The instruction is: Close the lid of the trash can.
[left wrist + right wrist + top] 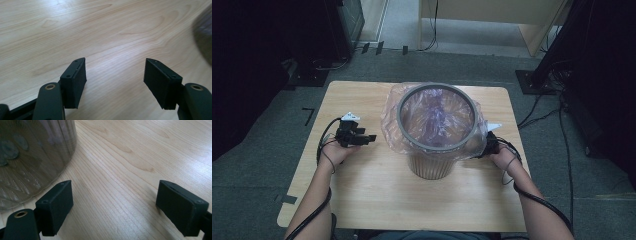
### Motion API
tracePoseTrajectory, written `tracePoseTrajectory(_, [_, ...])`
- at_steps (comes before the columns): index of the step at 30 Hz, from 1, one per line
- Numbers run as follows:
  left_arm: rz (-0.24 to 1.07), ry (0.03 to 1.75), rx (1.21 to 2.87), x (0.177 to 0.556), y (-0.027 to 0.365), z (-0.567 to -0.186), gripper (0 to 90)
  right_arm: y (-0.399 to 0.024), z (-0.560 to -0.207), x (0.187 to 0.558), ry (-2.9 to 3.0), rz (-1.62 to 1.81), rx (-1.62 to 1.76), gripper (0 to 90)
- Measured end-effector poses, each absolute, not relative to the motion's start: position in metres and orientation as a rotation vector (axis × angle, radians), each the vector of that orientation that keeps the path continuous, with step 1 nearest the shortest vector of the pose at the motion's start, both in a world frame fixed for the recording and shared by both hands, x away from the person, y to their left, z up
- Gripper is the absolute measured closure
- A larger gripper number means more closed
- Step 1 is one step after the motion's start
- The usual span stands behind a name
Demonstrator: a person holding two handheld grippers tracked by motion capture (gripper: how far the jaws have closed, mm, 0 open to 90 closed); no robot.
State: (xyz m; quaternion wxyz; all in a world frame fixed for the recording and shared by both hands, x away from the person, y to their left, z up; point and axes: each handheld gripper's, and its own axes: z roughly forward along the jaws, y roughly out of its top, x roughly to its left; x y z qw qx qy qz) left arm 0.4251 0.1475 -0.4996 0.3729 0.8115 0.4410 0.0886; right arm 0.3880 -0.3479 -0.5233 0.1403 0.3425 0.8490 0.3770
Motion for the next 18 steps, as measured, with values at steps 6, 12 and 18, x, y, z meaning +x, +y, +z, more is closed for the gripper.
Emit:
tracePoseTrajectory(6, [0.281,1.124,2.069,0.426,0.152,-0.508,31.6,-0.347,-0.523,0.388,2.454,1.089,0.986,13.5])
tracePoseTrajectory(12, [0.399,1.046,2.080,0.423,0.143,-0.517,24.5,-0.347,-0.523,0.389,2.455,1.089,0.986,13.4])
tracePoseTrajectory(18, [0.450,1.037,2.120,0.424,0.134,-0.517,18.6,-0.347,-0.523,0.389,2.455,1.089,0.986,13.4])
